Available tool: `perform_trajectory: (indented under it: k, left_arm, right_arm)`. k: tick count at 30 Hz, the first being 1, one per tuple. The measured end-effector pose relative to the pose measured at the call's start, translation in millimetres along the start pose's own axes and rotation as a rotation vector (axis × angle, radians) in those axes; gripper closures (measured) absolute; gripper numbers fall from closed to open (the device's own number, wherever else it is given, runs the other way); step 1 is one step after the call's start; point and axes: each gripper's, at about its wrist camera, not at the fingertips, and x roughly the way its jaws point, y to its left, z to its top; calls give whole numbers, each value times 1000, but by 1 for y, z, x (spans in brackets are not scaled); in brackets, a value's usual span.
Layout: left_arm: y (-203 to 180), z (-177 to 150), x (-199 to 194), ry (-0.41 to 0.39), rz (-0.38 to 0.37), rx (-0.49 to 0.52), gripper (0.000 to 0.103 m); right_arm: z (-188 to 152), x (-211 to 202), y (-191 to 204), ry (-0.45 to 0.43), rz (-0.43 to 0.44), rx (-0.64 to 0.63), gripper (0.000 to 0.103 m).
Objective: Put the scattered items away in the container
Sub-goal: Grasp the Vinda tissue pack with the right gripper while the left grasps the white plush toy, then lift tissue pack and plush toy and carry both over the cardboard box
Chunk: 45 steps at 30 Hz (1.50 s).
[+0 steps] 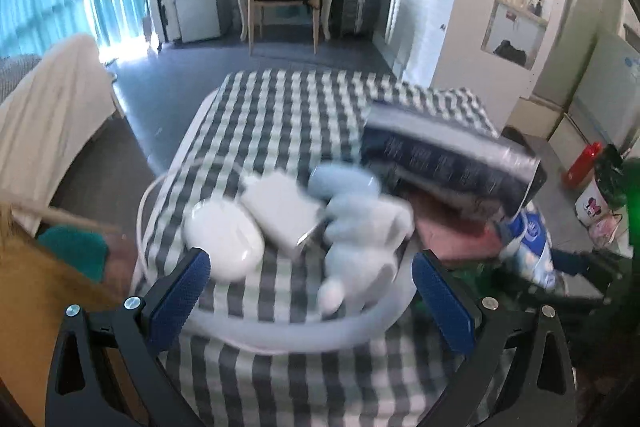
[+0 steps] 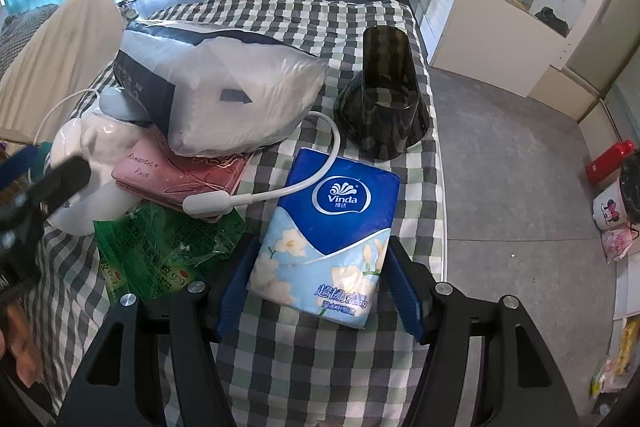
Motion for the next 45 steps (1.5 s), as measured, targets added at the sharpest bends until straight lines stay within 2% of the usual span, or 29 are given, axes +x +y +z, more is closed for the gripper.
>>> perform_trajectory:
  k: [3, 5, 6, 7, 10, 12, 15, 21, 27, 33, 45]
  left_arm:
    - [-9, 7, 9, 10, -24, 28, 1]
    - [-10, 9, 16, 31, -48, 8, 16]
    - [-8, 9, 20, 51, -70, -14, 30]
    - [-6, 9, 23, 68, -75, -26, 36]
    - [-14, 6, 24, 68, -30, 47, 38]
    - [-16, 3, 24, 63, -28, 63, 39]
    - [-21, 1, 20, 60, -50, 64, 53]
    - [-26, -2, 25, 44, -58, 74, 53]
    - [-22, -1, 28, 71, -72, 44, 55]
    - [-21, -1, 16, 40, -25, 54, 56]
    - [-7, 2, -16, -6, -42, 12, 56]
  right_arm:
    - [1, 1, -2, 0, 0, 1, 40]
    - [1, 2, -3, -1, 0, 2, 40]
    - [1, 2, -4, -1, 0, 2, 40]
    - [1, 2, -4, -2, -1, 2, 40]
    - [2, 3, -5, -1, -3, 3, 40]
    - [3, 3, -6, -2, -3, 4, 40]
    - [3, 3, -7, -4, -4, 5, 40]
    - [3, 3, -11, -8, -6, 9, 40]
    - [2, 2, -11, -13, 4, 23, 40]
    - [1, 2, -11, -14, 6, 28, 40]
    - [-2, -2, -14, -27, 32, 63, 44]
